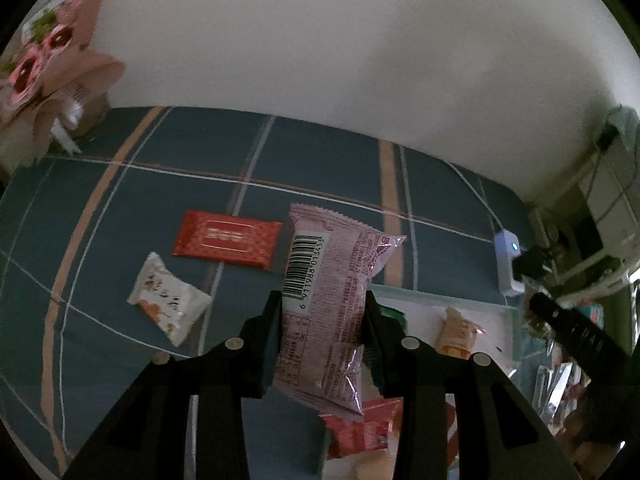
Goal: Organize snacks
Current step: 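Carry the pink bag and round bun over the tray and open both tools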
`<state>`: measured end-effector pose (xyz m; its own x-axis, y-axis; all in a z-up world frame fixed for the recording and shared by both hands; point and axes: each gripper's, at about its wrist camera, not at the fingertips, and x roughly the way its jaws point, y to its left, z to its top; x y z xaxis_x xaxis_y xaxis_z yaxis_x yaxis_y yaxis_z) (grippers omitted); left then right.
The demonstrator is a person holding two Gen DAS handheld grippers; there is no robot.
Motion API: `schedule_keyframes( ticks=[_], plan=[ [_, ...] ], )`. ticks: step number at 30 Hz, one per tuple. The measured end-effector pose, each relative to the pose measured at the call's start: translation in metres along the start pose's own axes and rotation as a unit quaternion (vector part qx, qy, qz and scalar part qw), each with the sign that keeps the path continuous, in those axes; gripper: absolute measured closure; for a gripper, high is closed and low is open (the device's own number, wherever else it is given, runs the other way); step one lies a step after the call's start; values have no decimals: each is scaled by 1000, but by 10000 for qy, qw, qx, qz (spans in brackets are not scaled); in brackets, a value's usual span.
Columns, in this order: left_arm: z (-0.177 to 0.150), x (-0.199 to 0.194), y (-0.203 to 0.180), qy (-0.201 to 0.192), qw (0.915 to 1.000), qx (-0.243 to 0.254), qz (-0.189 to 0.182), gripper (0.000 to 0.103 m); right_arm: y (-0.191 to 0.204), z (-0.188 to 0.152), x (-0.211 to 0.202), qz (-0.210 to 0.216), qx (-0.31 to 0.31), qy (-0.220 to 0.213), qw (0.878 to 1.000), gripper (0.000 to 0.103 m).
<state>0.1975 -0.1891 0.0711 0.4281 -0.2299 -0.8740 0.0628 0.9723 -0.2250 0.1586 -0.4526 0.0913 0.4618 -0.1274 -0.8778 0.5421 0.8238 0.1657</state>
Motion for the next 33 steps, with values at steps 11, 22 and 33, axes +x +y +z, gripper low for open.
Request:
schedule_keyframes(
  ticks=[11, 22, 33],
  plan=[
    [-24, 23, -65, 223, 9967, 721, -292, 64, -50, 9, -7, -348, 342, -59, 9988, 51],
    [-48, 54, -104, 286, 9900, 1362, -215, 64, -69, 1, 35, -518, 514, 289, 9969, 51],
    [-53, 64, -114, 277, 9874, 1524, -312, 64, -83, -10, 60, -695, 610, 642, 9936, 50]
  ],
)
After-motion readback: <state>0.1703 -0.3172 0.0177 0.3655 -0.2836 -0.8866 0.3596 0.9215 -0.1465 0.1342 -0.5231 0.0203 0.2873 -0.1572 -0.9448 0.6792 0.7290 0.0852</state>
